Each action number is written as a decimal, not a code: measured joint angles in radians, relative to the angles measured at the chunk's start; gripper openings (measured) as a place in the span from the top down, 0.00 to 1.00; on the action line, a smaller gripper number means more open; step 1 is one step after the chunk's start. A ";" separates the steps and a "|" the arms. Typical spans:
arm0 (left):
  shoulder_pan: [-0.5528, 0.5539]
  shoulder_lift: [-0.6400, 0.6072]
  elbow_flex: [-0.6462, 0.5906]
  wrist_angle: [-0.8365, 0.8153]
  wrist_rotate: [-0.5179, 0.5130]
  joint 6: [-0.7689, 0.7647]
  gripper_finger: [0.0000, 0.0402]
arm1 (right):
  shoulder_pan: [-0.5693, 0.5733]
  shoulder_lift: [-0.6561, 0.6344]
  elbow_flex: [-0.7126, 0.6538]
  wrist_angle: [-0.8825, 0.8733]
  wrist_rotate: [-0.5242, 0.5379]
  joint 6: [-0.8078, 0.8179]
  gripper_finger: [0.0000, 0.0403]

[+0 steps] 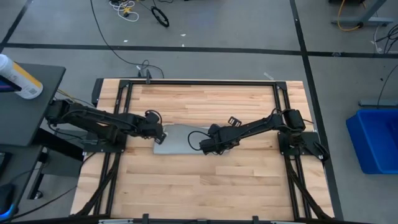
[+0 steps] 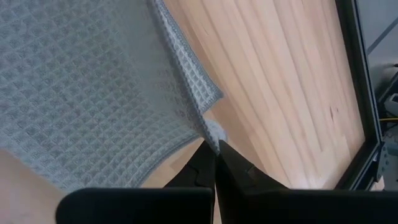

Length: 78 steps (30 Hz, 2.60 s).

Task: Fold microfiber towels
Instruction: Fold the gray microfiber towel

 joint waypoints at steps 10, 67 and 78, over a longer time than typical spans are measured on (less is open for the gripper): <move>0.003 0.000 0.000 0.013 -0.021 0.011 0.99 | -0.013 0.000 0.000 0.000 0.013 0.000 1.00; -0.125 0.000 0.000 0.024 0.032 -0.194 0.52 | 0.141 0.000 0.001 0.025 -0.026 0.174 0.58; -0.302 0.000 0.001 0.112 0.061 -0.270 0.52 | 0.253 0.000 0.001 0.128 -0.026 0.175 0.55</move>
